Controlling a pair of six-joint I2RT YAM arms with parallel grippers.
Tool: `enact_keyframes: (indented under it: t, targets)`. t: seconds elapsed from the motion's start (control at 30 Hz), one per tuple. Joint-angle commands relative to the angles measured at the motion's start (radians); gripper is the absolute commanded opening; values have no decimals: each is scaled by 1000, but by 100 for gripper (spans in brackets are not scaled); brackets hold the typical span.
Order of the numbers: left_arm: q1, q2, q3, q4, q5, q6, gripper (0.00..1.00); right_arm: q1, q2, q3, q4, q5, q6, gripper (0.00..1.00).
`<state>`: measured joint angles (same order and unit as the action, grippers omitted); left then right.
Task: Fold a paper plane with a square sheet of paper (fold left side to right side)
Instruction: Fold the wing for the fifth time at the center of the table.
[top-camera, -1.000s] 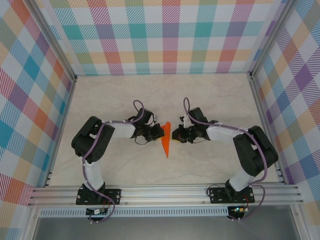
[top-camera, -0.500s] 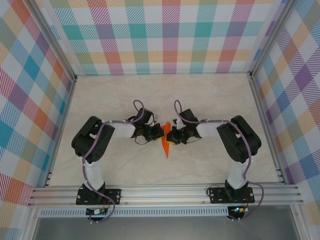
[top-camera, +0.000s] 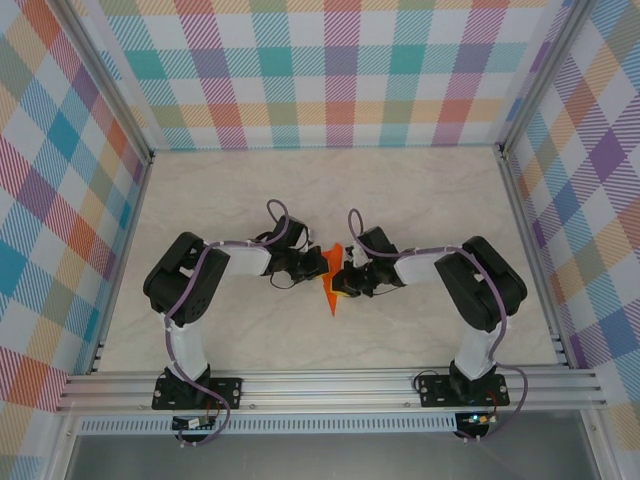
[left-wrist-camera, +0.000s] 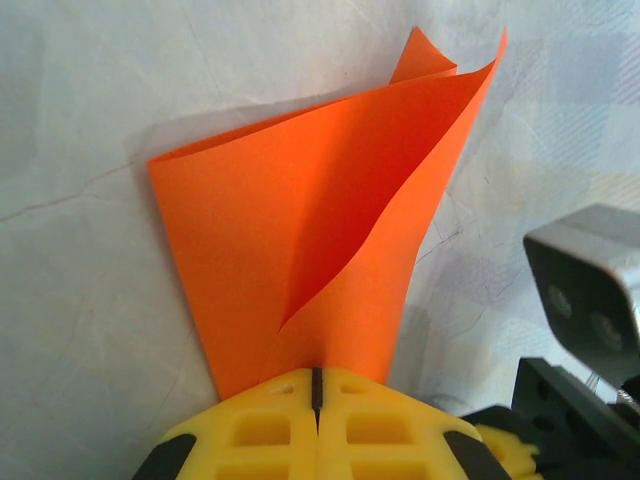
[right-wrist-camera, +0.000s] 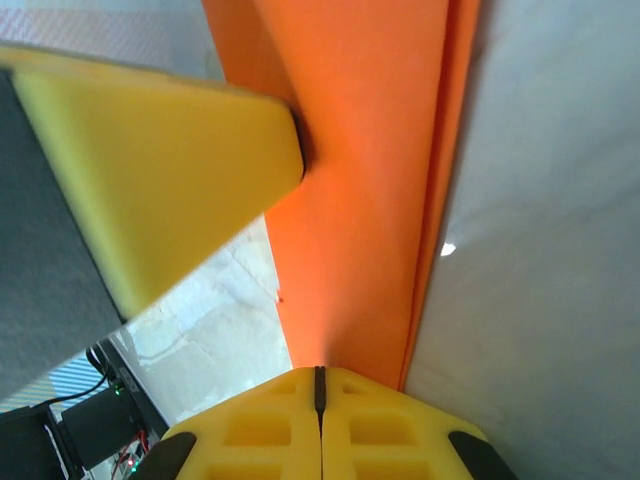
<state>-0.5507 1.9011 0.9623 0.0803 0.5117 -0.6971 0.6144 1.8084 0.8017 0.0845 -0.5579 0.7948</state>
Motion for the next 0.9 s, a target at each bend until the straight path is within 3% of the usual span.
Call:
enact_keyframes:
  t: [0.0,0.87]
  targets:
    - [20,47,-9,-43,-93,16,4,35,-24,-45,-33,-10,32,6]
    - [22,50,-6,-47,-99,16,3,148,-55,-189,92,26,151,7]
